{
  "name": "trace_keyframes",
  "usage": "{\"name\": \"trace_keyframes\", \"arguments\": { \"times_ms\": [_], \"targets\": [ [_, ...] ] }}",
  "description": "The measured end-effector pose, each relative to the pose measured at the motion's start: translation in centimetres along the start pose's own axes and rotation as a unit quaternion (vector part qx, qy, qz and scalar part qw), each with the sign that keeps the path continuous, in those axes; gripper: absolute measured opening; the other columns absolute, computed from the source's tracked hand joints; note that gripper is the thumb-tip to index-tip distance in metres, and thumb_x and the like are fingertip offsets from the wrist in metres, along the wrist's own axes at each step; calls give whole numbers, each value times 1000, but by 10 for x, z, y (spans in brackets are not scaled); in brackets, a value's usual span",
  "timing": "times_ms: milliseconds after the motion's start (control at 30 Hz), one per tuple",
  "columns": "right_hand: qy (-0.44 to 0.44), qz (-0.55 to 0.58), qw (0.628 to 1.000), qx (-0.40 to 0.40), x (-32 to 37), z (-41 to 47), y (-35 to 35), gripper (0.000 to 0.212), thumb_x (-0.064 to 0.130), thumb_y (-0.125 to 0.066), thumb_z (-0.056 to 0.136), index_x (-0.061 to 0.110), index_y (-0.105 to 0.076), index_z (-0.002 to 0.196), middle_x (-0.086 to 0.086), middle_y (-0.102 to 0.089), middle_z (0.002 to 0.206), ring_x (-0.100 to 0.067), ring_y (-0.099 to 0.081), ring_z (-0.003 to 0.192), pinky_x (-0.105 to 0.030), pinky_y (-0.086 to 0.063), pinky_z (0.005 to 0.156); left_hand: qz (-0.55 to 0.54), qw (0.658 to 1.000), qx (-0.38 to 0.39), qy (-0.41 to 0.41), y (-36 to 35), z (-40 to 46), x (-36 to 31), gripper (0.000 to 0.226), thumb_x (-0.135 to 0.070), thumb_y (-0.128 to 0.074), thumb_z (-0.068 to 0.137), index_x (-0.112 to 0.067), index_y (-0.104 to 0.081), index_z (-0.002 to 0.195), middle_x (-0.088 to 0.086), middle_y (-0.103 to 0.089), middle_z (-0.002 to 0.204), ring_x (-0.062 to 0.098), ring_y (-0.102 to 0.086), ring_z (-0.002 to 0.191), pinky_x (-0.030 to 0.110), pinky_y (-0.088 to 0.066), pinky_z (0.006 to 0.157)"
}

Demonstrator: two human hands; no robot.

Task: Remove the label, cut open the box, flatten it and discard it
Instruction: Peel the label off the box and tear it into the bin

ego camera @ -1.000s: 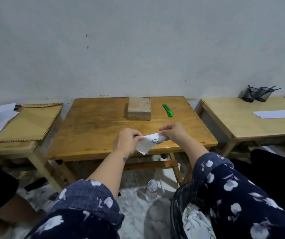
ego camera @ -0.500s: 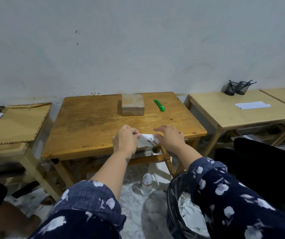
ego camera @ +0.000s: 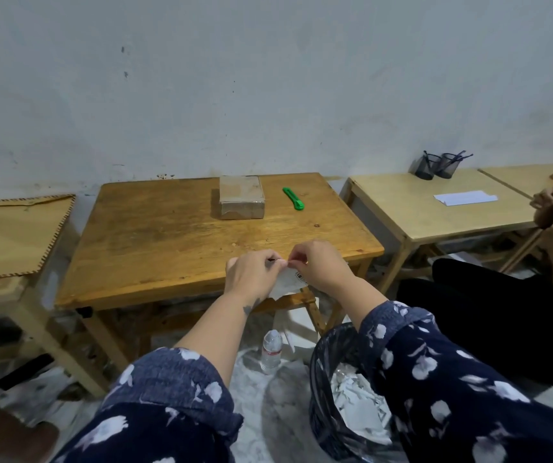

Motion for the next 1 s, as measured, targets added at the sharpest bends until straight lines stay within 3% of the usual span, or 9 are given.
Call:
{"name": "trace_keyframes", "arguments": {
  "times_ms": [233, 333, 400, 467, 600, 700, 800, 900, 1000],
  "targets": [
    [57, -3, 998, -31, 1, -2, 9, 9, 15, -55, 91, 11, -61, 85, -4, -64, 85, -20, -55, 77, -31, -43, 65, 23, 997, -65, 40, -1, 10, -7, 27, -48, -48, 94, -36, -72, 88, -12, -69, 90, 13, -54, 99, 36, -27, 93],
    [99, -14, 993, -69, -3, -4, 18, 12, 8, -53, 88, 11, -56, 77, -4, -60, 79, -21, -51, 75, -30, -38, 65, -17, 986, -60, 155, -11, 18, -14, 32, -48, -49, 93, -31, -72, 79, -11, -65, 86, 17, -52, 90, 37, -28, 87],
    [132, -12, 989, -69, -3, -7, 25, 14, 7, -52, 88, 13, -54, 75, 0, -56, 77, -18, -50, 75, -25, -33, 68, -98, 950, -85, 283, -19, 20, -9, 32, -46, -53, 92, -24, -61, 71, -2, -59, 81, 21, -51, 90, 38, -33, 93],
    [146, 1, 988, -51, -13, -12, 31, 14, 8, -52, 89, 16, -54, 77, 2, -56, 79, -15, -50, 75, -22, -32, 68, -194, 907, -123, 352, -26, 21, 3, 31, -45, -58, 90, -19, -58, 71, 3, -59, 83, 25, -57, 94, 43, -39, 100],
    [91, 94, 991, -16, -71, -19, 53, 9, 12, -58, 90, 15, -59, 82, 2, -62, 83, -11, -56, 76, -21, -45, 66, -273, 865, -191, 375, -39, 20, 4, 33, -40, -57, 92, -15, -71, 107, 6, -66, 114, 30, -56, 112, 49, -36, 107],
    [76, 133, 988, -4, -109, -21, 72, 13, 15, -62, 90, 22, -58, 79, 9, -59, 76, 0, -54, 71, -15, -39, 61, -298, 854, -206, 374, -61, 22, -20, 34, -37, -58, 92, -14, -68, 114, 6, -66, 118, 28, -57, 112, 45, -43, 102],
    [74, 142, 987, -12, -139, -22, 92, 14, 16, -63, 89, 22, -59, 78, 9, -60, 75, 0, -54, 70, -17, -38, 62, -317, 838, -234, 378, -82, 21, -43, 34, -36, -57, 93, -12, -67, 115, 5, -66, 117, 27, -59, 109, 41, -49, 96],
    [57, 159, 985, -23, -172, -24, 110, 10, 17, -63, 90, 20, -61, 80, 7, -62, 75, -5, -57, 72, -19, -43, 63, -309, 848, -229, 365, -101, 20, -61, 36, -37, -55, 94, -12, -65, 119, 7, -65, 121, 27, -58, 113, 40, -47, 97],
    [45, 183, 982, 14, -192, -26, 113, 9, 18, -62, 91, 20, -62, 82, 7, -61, 76, -9, -57, 72, -20, -43, 61, -330, 868, -174, 328, -127, 23, -90, 39, -35, -58, 93, -10, -63, 123, 6, -62, 128, 27, -54, 118, 36, -42, 99]
  ]
}}
Point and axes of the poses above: each hand's wrist, its own z-axis towards the middle knuckle, its own y-axis out of the back of the hand, x = y × z, the point moved 5 cm from there along z, towards the middle knuckle
